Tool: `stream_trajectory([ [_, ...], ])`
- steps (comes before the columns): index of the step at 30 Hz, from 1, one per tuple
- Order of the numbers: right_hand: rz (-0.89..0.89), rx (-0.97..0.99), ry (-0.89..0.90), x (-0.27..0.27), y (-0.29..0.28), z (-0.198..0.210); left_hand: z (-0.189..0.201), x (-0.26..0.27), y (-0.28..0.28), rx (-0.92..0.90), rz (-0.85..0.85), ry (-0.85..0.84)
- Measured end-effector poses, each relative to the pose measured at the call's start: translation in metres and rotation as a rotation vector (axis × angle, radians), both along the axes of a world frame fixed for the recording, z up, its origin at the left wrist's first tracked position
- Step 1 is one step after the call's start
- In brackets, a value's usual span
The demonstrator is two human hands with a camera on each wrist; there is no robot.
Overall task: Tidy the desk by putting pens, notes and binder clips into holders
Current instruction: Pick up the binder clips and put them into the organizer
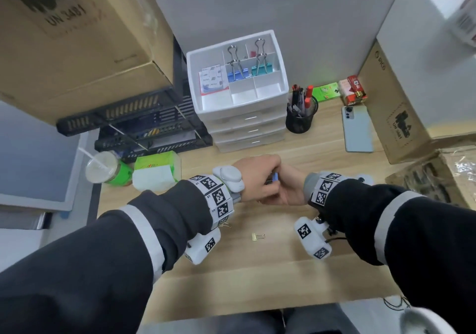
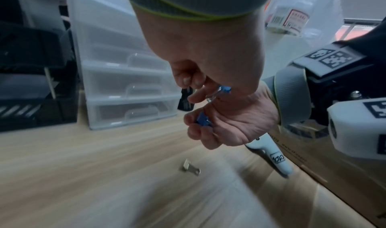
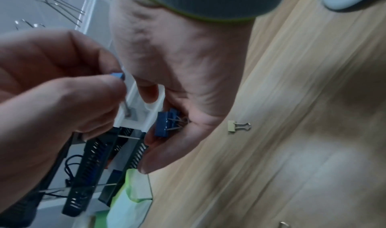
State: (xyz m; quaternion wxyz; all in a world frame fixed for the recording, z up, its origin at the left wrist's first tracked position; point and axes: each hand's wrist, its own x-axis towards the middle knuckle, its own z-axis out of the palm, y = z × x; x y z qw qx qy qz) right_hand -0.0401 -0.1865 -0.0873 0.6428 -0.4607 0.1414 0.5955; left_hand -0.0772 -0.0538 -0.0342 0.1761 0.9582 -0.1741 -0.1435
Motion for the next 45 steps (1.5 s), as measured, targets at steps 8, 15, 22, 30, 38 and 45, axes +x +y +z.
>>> stream_trajectory([
  [8,-0.232,0.051,0.064,0.02,0.002,0.035,0.037,0.017,0.007,-0.117,0.043,0.023],
  [15,-0.107,-0.06,-0.069,0.062,0.007,0.069,0.084,0.042,0.046,0.017,0.198,-0.145],
  [22,-0.228,-0.03,-0.136,0.114,0.024,0.134,0.094,0.057,0.105,0.265,0.397,-0.162],
  [30,-0.175,-0.141,-0.272,0.138,0.064,0.148,0.082,0.06,0.111,0.363,0.397,-0.158],
  [38,-0.035,-0.282,-0.524,0.153,0.088,0.122,0.075,0.057,0.122,0.264,0.373,-0.168],
  [45,0.063,-0.333,-0.687,0.159,0.093,0.118,0.073,0.054,0.123,0.258,0.364,-0.186],
])
